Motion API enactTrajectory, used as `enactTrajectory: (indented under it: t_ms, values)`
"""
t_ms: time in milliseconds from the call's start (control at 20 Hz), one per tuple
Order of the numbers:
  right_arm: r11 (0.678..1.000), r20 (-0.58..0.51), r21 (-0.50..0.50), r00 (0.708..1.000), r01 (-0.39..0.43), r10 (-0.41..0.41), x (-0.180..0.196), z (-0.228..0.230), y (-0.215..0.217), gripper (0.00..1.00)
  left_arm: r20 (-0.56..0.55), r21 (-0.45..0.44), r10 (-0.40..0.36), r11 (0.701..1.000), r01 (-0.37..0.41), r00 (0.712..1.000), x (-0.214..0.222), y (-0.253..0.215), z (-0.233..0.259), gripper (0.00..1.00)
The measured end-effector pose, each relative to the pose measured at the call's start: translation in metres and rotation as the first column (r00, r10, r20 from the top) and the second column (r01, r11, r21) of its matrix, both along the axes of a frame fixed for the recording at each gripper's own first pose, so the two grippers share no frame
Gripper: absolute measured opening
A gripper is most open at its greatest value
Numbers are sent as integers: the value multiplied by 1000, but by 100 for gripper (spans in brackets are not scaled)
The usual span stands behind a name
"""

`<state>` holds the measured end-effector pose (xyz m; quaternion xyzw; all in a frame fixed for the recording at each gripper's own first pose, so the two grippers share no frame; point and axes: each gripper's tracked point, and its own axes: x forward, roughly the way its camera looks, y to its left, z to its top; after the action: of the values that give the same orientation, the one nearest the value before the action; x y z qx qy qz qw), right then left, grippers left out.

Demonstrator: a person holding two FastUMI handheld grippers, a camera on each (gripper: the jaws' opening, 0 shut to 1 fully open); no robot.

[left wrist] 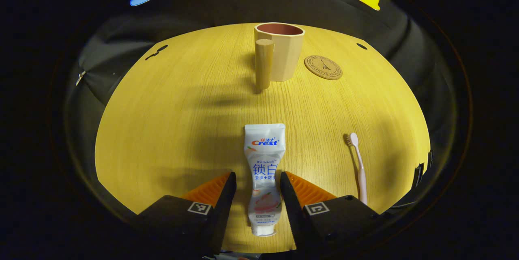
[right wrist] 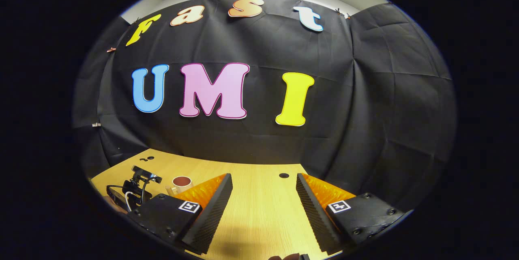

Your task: Put the toothbrush and toothpaste on the desktop into the cup, then pick up the cup and place it on the coaster on the desktop.

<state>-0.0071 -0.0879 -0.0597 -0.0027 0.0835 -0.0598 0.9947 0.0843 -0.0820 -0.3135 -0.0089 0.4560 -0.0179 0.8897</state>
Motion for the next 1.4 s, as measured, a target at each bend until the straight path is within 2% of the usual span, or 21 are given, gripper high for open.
enactTrajectory:
  t_ms: [150,200,250,300,450,550,650,800,1000,1200,1400]
  values:
    - [1000,-10,-6,1000,-15,15,0,-2,5,97,15,3,-9,1000,9,1000,6,-3,-1,62]
    - [1000,-13,-5,1000,-19,19,0,-3,8,97,14,5,-14,1000,14,1000,7,-5,-1,51]
    - [1000,-15,-2,1000,-23,22,0,-2,11,97,5,14,-23,1000,23,1000,6,-5,0,53]
    - [1000,-18,0,999,-27,27,0,-3,14,97,-7,24,-36,999,36,999,5,-4,-1,35]
    - [999,-50,-16,998,-47,47,1,-11,25,97,-14,5,-62,998,62,998,6,-4,0,37]
    - [996,-123,-21,989,-83,80,-2,-31,39,97,-9,2,-105,994,105,994,7,-5,1,34]
    - [992,-215,0,969,-127,124,-7,-58,57,97,-5,-5,-127,992,127,992,8,-4,0,27]
    - [977,-342,82,916,-195,212,-23,-93,93,97,11,-78,-138,987,139,990,-9,-5,9,19]
    - [961,-467,138,840,-238,275,-34,-136,130,98,106,-128,-129,982,142,986,-41,14,41,19]
    - [949,-576,141,757,-281,310,-44,-186,149,98,184,-177,-66,979,99,981,-78,45,79,19]
    - [938,-677,156,659,-308,329,-45,-237,170,98,207,-215,22,976,24,978,-105,77,96,19]
